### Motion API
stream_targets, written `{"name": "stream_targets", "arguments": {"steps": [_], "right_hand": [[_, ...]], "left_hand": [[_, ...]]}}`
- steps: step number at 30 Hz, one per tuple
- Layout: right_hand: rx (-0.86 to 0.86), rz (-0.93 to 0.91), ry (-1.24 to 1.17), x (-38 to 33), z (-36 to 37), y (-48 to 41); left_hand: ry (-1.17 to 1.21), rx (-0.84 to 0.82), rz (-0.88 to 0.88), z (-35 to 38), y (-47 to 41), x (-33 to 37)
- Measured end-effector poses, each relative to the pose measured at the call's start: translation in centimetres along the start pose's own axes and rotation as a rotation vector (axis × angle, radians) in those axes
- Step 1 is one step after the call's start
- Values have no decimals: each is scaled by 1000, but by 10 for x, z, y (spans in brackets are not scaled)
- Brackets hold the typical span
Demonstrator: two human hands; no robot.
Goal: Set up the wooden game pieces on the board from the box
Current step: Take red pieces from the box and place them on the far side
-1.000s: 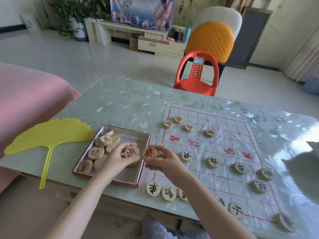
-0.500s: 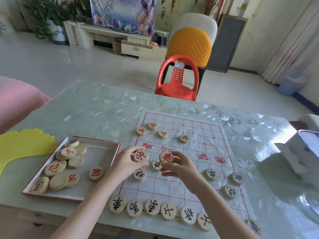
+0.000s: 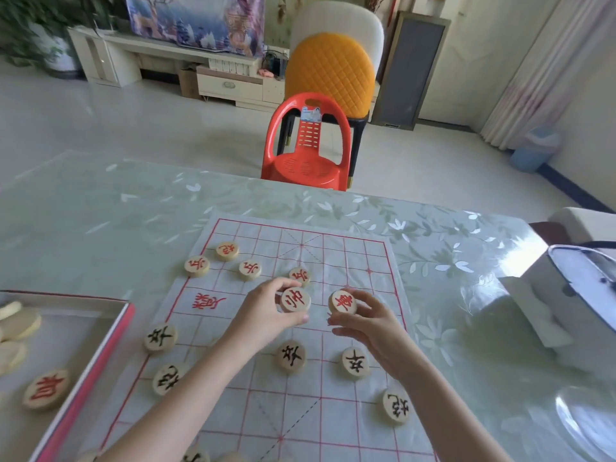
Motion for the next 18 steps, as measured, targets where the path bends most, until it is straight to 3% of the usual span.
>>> {"name": "stream_targets", "arguments": {"steps": [4, 13, 18], "right_hand": [[232, -109, 270, -22, -42, -37], [498, -278, 436, -52, -96, -137], [718, -229, 573, -67, -127, -174]], "left_hand": [[-4, -35, 28, 33, -32, 6], [-28, 66, 3, 71, -95, 1], [-42, 84, -1, 80, -106, -7]]}}
Point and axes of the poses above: each hand's wrist, its own y-axis away from the middle knuckle, its own z-axis out of the palm, x = y × z, the point moved 2 cm from there along -y, towards the middle knuckle, and after that the axes turned 12 degrees about z, right-handed, at the moved point
